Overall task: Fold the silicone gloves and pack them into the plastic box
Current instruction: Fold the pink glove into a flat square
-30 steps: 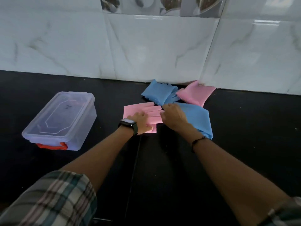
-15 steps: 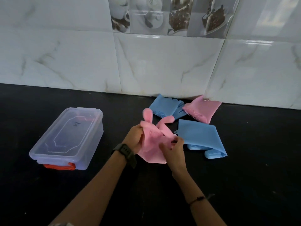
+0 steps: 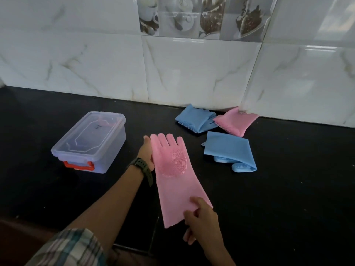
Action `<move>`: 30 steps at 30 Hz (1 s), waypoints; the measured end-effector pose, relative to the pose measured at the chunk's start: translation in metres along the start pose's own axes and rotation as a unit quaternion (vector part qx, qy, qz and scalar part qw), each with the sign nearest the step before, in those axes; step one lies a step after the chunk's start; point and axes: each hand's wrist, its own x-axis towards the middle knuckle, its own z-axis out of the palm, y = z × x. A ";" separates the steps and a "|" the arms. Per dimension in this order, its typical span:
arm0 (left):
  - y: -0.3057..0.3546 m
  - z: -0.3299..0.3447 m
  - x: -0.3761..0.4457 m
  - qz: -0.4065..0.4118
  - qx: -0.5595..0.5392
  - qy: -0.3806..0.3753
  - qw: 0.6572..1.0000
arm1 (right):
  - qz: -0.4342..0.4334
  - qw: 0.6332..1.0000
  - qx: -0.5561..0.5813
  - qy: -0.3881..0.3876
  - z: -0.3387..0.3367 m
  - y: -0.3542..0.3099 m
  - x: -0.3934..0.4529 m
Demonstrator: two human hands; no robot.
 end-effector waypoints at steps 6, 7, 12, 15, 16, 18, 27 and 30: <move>0.007 0.005 -0.017 0.065 0.260 0.001 0.963 | -0.038 0.993 -0.054 -0.095 0.000 -0.005 -0.022; 0.008 0.002 -0.014 0.078 0.262 0.006 0.962 | -0.035 0.991 -0.068 -0.109 -0.003 -0.009 -0.022; 0.013 -0.004 -0.007 0.086 0.298 0.007 0.951 | -0.087 0.988 -0.118 -0.053 -0.019 -0.021 -0.008; 0.015 -0.011 0.003 0.102 0.300 -0.025 0.948 | -0.138 0.980 -0.145 0.008 -0.023 -0.029 0.007; 0.017 -0.014 0.007 0.124 0.306 -0.020 0.944 | -0.147 0.977 -0.154 0.021 -0.023 -0.031 0.014; 0.017 -0.017 0.015 0.167 0.328 0.044 0.929 | -0.160 0.971 -0.171 0.045 -0.023 -0.035 0.028; -0.031 0.028 0.006 0.296 0.665 0.053 0.684 | -0.216 0.908 -0.270 0.235 -0.083 -0.110 0.141; -0.048 0.018 0.002 0.364 0.647 -0.013 0.669 | -0.137 0.891 -0.283 0.327 -0.144 -0.131 0.191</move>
